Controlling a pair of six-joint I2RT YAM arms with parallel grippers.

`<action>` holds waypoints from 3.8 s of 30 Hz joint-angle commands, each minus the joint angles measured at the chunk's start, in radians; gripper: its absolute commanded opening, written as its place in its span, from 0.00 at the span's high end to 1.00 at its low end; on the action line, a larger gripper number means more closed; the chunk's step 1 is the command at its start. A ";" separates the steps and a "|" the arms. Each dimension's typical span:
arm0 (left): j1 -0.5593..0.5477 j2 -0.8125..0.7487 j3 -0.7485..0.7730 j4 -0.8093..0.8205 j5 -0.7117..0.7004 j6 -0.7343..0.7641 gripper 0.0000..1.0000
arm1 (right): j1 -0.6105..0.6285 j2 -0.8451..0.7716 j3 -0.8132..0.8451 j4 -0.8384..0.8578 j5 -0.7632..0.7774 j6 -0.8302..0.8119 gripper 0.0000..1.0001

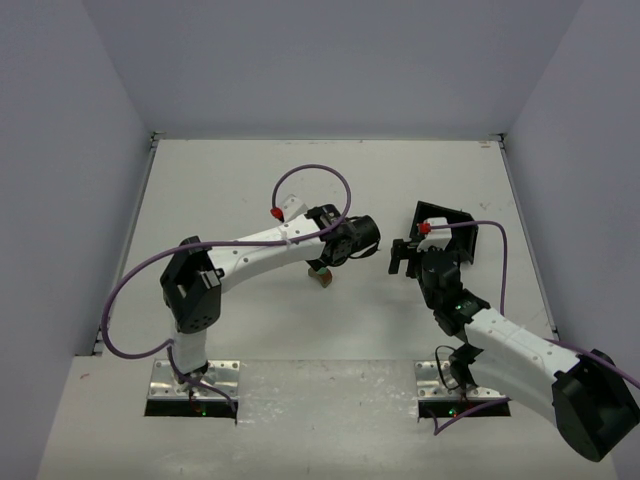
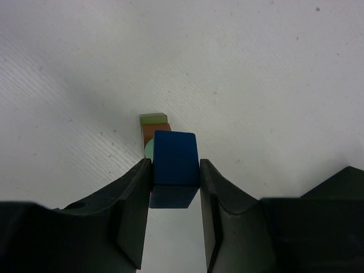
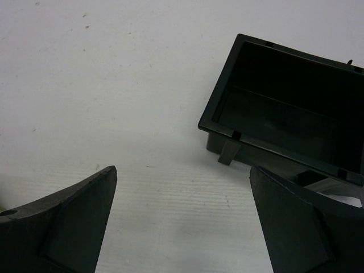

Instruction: Build the wood block tower

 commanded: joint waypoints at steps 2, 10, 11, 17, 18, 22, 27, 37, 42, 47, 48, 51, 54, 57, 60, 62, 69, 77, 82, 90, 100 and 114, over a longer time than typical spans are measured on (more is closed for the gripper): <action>-0.013 -0.010 0.038 -0.007 -0.016 -0.012 0.91 | 0.000 -0.012 -0.002 0.050 0.031 0.011 0.01; -0.014 0.000 0.041 -0.009 -0.010 -0.011 0.90 | 0.000 -0.014 -0.002 0.050 0.033 0.012 0.01; -0.014 0.000 0.040 -0.009 -0.010 -0.011 0.90 | -0.001 -0.014 -0.002 0.050 0.034 0.013 0.01; -0.013 -0.002 0.037 -0.008 -0.012 -0.016 0.87 | 0.000 -0.015 -0.003 0.051 0.034 0.013 0.01; -0.013 -0.001 0.037 -0.008 -0.012 -0.017 0.87 | 0.000 -0.015 -0.003 0.051 0.034 0.013 0.01; -0.014 0.000 0.037 -0.008 -0.012 -0.020 0.86 | -0.001 -0.016 -0.002 0.051 0.037 0.013 0.01; -0.012 0.006 0.040 -0.009 -0.016 -0.018 0.84 | 0.001 -0.019 -0.005 0.051 0.042 0.013 0.01; -0.012 0.024 0.049 -0.008 -0.018 -0.005 0.84 | 0.001 -0.017 -0.003 0.050 0.045 0.013 0.01; -0.012 0.020 0.046 -0.009 -0.018 -0.005 0.84 | 0.001 -0.020 -0.005 0.050 0.046 0.015 0.01; -0.013 0.019 0.042 -0.007 -0.016 -0.003 0.83 | 0.001 -0.017 -0.003 0.050 0.046 0.015 0.01; -0.013 0.020 0.043 -0.008 -0.014 -0.002 0.83 | 0.001 -0.016 -0.003 0.050 0.046 0.015 0.01; -0.012 0.020 0.043 -0.009 -0.010 0.006 0.83 | -0.001 -0.014 -0.002 0.050 0.045 0.015 0.01; -0.012 0.015 0.035 -0.007 -0.006 0.006 0.83 | 0.001 -0.015 -0.002 0.050 0.043 0.016 0.01; -0.012 0.011 0.025 -0.008 -0.007 0.002 0.83 | 0.001 -0.015 -0.003 0.051 0.041 0.016 0.01; -0.012 0.010 0.023 -0.008 -0.009 0.001 0.83 | 0.001 -0.016 -0.003 0.051 0.040 0.017 0.01; -0.012 0.012 0.024 -0.008 -0.009 0.006 0.83 | 0.001 -0.017 -0.003 0.050 0.042 0.018 0.01; -0.012 0.001 0.009 -0.007 -0.012 -0.011 0.78 | -0.001 -0.016 -0.005 0.051 0.045 0.019 0.01; -0.012 -0.004 -0.005 -0.009 -0.010 -0.030 0.73 | 0.001 -0.023 -0.009 0.050 0.075 0.030 0.01; -0.012 -0.008 -0.008 -0.007 -0.016 -0.035 0.62 | 0.001 -0.034 -0.014 0.051 0.081 0.033 0.01; -0.011 0.004 0.005 -0.007 -0.018 -0.021 0.60 | 0.001 -0.036 -0.016 0.050 0.083 0.033 0.01; -0.012 0.009 0.023 -0.007 -0.020 -0.001 0.47 | 0.000 -0.033 -0.014 0.051 0.074 0.030 0.01; -0.014 -0.017 0.091 -0.006 -0.037 0.123 0.00 | 0.000 -0.033 -0.009 0.051 0.062 0.025 0.01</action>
